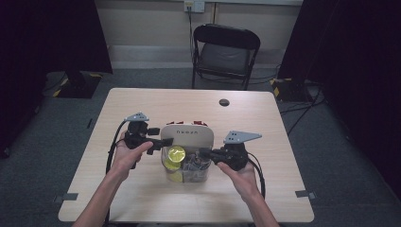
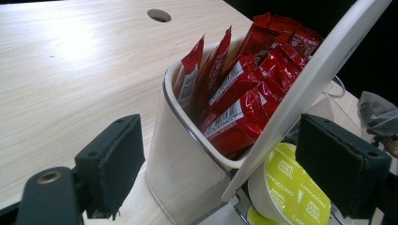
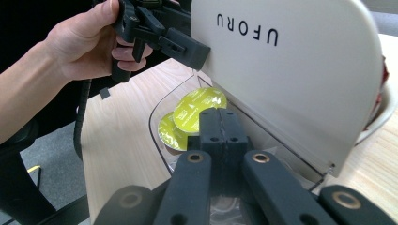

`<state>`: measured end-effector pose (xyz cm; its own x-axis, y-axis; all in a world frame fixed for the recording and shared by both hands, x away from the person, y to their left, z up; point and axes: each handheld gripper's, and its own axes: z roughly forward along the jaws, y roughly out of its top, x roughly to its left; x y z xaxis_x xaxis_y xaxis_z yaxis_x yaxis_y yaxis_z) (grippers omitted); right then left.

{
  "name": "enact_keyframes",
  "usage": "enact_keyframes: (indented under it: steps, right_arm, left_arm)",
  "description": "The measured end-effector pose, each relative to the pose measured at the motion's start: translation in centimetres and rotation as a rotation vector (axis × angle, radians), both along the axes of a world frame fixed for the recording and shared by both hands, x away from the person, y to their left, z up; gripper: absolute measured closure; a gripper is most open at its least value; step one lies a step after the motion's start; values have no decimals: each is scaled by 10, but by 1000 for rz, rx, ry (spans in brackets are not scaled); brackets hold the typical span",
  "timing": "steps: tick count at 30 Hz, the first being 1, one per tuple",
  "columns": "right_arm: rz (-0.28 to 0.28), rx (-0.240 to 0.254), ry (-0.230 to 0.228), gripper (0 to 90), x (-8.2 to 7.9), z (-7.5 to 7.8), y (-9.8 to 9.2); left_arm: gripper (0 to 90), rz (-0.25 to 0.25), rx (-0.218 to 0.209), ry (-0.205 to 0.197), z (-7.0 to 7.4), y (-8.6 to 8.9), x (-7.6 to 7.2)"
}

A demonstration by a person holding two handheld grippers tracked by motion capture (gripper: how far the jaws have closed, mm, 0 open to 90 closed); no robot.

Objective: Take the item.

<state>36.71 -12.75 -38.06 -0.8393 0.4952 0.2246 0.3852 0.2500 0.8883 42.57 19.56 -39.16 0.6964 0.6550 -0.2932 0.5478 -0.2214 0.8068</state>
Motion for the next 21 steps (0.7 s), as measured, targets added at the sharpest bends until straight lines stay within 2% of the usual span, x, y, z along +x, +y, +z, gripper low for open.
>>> enact_keyframes:
  steps: [21]
  right_arm:
    - [-59, 32, -32, 900, -4, 15, -29]
  left_arm:
    - [154, 0, -2, 3, -1, 0, 0]
